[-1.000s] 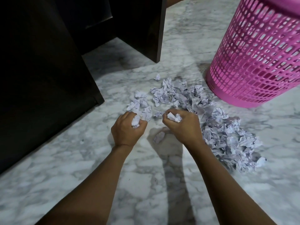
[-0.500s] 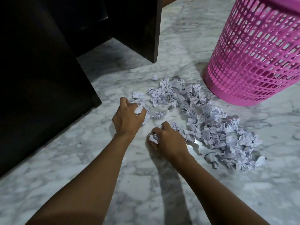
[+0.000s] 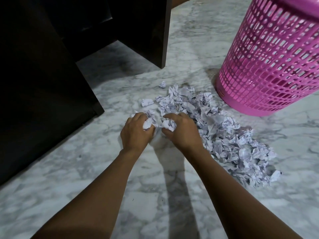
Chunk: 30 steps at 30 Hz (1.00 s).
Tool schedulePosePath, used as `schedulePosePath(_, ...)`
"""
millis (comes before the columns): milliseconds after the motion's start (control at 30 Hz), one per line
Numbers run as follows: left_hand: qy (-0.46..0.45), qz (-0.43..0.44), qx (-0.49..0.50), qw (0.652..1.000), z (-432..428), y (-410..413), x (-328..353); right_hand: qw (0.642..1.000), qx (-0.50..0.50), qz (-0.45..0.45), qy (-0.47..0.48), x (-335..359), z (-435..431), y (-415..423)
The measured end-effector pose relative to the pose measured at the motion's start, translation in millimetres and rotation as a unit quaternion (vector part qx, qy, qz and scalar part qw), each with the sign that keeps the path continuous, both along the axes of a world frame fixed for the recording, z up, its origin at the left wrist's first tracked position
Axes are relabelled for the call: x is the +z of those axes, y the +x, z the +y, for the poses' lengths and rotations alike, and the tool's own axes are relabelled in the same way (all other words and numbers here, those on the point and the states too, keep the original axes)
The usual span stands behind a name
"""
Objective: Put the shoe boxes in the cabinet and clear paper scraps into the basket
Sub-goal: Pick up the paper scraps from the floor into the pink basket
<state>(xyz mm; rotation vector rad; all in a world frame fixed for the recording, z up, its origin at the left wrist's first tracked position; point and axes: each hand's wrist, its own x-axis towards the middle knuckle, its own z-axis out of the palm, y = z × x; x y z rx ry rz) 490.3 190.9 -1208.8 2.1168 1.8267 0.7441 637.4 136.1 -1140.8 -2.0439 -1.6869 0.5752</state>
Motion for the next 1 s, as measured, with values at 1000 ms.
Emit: schedulePosePath(1000,0.035,0.033,-0.021,0.999,-7,5,-2,0.992,0.002,-0.052,-0.115,-19,-23,10)
